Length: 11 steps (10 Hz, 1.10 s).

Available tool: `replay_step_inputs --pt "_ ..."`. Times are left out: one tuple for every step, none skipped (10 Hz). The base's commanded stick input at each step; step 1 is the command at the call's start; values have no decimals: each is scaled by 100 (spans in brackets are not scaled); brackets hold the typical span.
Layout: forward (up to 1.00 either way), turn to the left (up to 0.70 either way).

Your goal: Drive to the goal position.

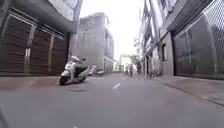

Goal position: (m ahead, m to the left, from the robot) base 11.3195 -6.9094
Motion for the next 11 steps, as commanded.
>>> replay_step_inputs --pt "100 0" --pt "100 0" --pt "100 0" --pt "100 -4" --pt "100 -21" --pt "100 -39" --pt "100 -40" --pt "100 -40" --pt "100 -40" --pt "100 -40" --pt "100 -37"
